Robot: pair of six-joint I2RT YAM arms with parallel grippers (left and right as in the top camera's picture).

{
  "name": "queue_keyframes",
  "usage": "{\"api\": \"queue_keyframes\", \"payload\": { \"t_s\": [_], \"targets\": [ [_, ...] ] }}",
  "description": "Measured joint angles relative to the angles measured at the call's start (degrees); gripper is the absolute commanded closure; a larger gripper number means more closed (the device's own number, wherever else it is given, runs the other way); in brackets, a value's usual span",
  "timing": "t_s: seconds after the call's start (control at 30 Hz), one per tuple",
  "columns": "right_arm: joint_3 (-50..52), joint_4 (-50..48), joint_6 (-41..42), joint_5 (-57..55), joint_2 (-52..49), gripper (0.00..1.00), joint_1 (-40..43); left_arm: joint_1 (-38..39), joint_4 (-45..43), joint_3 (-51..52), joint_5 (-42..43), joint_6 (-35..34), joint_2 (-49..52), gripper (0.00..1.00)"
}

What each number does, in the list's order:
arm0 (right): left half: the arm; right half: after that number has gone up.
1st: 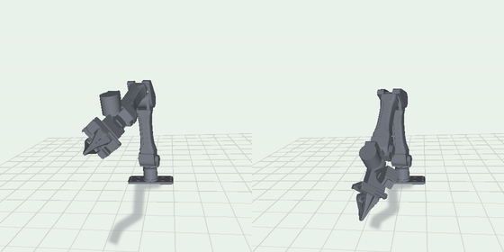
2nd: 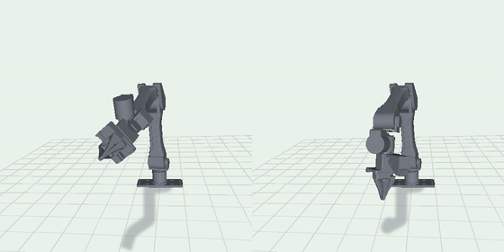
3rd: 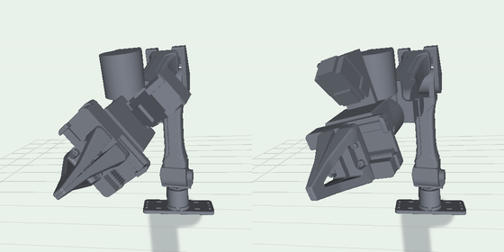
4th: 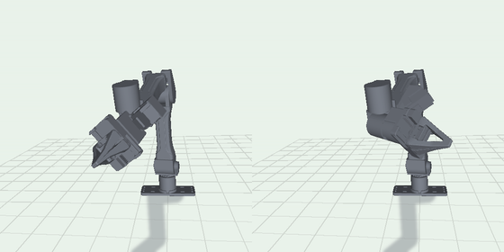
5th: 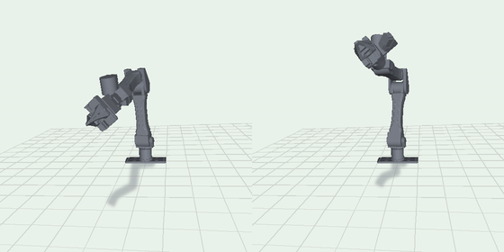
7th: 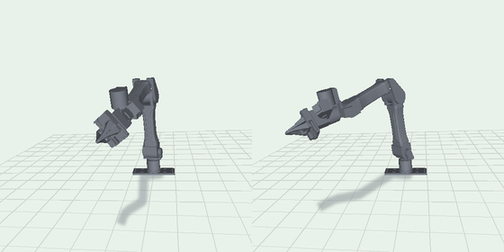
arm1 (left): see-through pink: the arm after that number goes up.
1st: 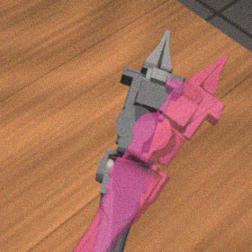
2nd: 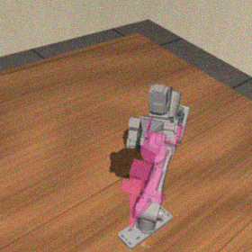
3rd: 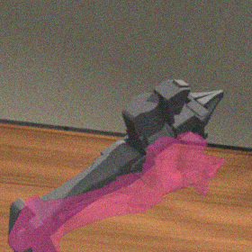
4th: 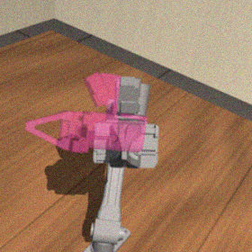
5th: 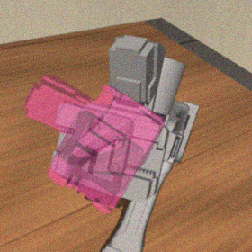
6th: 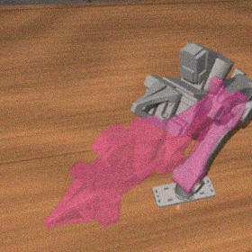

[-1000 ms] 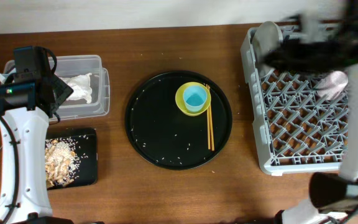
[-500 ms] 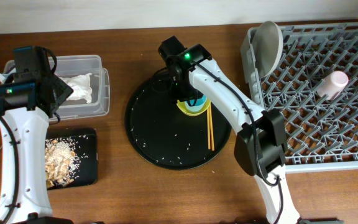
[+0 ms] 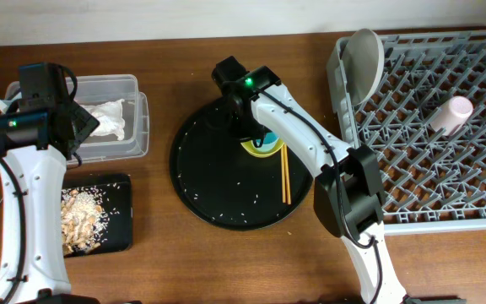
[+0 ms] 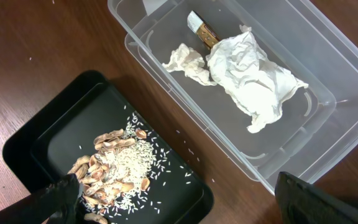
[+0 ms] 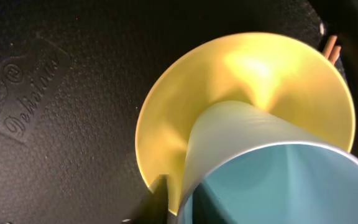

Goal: Sort waste into correct bins and load items into the dishwasher rack
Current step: 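Reach the right gripper to the blue cup in the yellow bowl and grasp it, then carry the blue cup to the rack and set it beside the pink cup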

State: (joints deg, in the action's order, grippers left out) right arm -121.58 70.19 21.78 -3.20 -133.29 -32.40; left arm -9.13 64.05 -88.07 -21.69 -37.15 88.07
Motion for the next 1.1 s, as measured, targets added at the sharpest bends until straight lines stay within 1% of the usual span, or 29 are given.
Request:
{"api": "queue_keyframes", "payload": {
  "t_s": [0.07, 0.17, 0.2, 0.23, 0.3, 0.33, 0.37, 0.4, 0.43, 0.47, 0.5, 0.57, 0.63, 0.73, 0.8, 0.87, 0.9, 0.97, 1.0, 1.03, 1.07, 1.1],
  "targets": [
    [-1.46, 2.99, 0.13, 0.15, -0.02, 0.96, 0.0, 0.0, 0.0, 0.0, 0.0, 0.0, 0.0, 0.01],
    [-11.56, 10.21, 0.11, 0.31, 0.63, 0.96, 0.37, 0.0, -0.02, 0.0, 0.0, 0.0, 0.0, 0.01],
    [-18.84, 16.9, 0.09, 0.63, 0.2, 0.96, 1.16, 0.0, -0.07, 0.0, 0.0, 0.0, 0.0, 0.01],
    [-25.51, 18.91, 0.11, 0.66, 0.66, 0.96, 2.78, 0.0, 0.0, 0.0, -0.02, 0.0, 0.0, 0.01],
    [-40.28, 26.49, -0.13, 2.29, 1.95, 0.96, 9.84, 0.0, -0.04, 0.0, 0.0, 0.0, 0.0, 0.01],
    [-45.35, 26.67, -1.84, 6.27, 2.32, 0.96, 14.53, 0.0, -0.02, 0.0, 0.0, 0.0, 0.0, 0.01],
    [-47.39, 26.77, -2.95, 12.02, 2.67, 0.96, 19.37, 0.0, -0.02, 0.0, 0.02, 0.0, 0.0, 0.01],
    [-47.63, 26.8, -4.24, 17.79, 2.97, 0.96, 23.78, 0.0, 0.02, 0.0, 0.0, 0.0, 0.0, 0.01],
    [-47.74, 26.77, -6.05, 25.86, 3.04, 0.96, 32.48, 0.0, 0.0, 0.0, 0.0, 0.0, 0.0, 0.01],
    [-47.71, 26.77, -7.32, 30.93, 3.06, 0.96, 40.04, 0.0, 0.0, 0.0, 0.0, 0.0, 0.0, 0.01],
    [-47.74, 26.77, -9.29, 38.97, 3.13, 0.96, 45.9, 0.0, 0.0, 0.0, -0.02, 0.0, 0.0, 0.01],
    [-47.71, 26.77, -11.8, 46.58, 3.17, 0.96, 52.11, 0.0, -0.02, 0.0, 0.0, 0.0, 0.0, 0.01],
    [-47.71, 26.77, -13.81, 49.88, 3.19, 0.96, 59.1, 0.0, -0.02, 0.0, 0.0, 0.0, 0.0, 0.01],
    [-47.69, 26.77, -17.79, 50.97, 3.19, 0.96, 67.01, 0.0, 0.0, 0.0, 0.0, 0.0, 0.0, 0.01],
    [-45.7, 26.29, -20.28, 51.1, 3.28, 0.96, 70.44, 0.0, 0.0, 0.0, 0.0, 0.0, 0.0, 0.01],
    [-40.61, 21.79, -21.46, 51.17, 3.1, 0.96, 73.68, 0.0, 0.0, 0.0, 0.0, 0.0, 0.0, 0.01],
    [-32.65, 11.67, -21.99, 51.23, 2.38, 0.96, 75.63, 0.0, -0.02, 0.0, -0.02, 0.0, 0.0, 0.01],
    [-23.43, 2.99, -22.1, 51.34, 1.16, 0.96, 76.26, 0.0, -0.09, 0.0, 0.0, 0.0, 0.0, 0.01],
    [-22.71, 1.92, -22.1, 51.69, 1.01, 0.96, 76.26, 0.0, -0.04, 0.0, 0.0, 0.0, 0.0, 0.01],
    [-16.48, -8.07, -22.08, 56.15, 1.11, 0.96, 76.35, 0.0, -0.07, 0.0, 0.0, 0.0, 0.0, 0.01],
    [-13.53, -10.78, -22.01, 58.31, 0.98, 0.96, 76.54, 0.0, -0.02, 0.0, 0.0, 0.0, 0.0, 0.01],
    [-10.32, -16.55, -20.22, 59.71, 1.22, 0.96, 76.87, 0.0, -0.02, 0.0, 0.02, 0.0, 0.0, 0.01]
  ]
}}
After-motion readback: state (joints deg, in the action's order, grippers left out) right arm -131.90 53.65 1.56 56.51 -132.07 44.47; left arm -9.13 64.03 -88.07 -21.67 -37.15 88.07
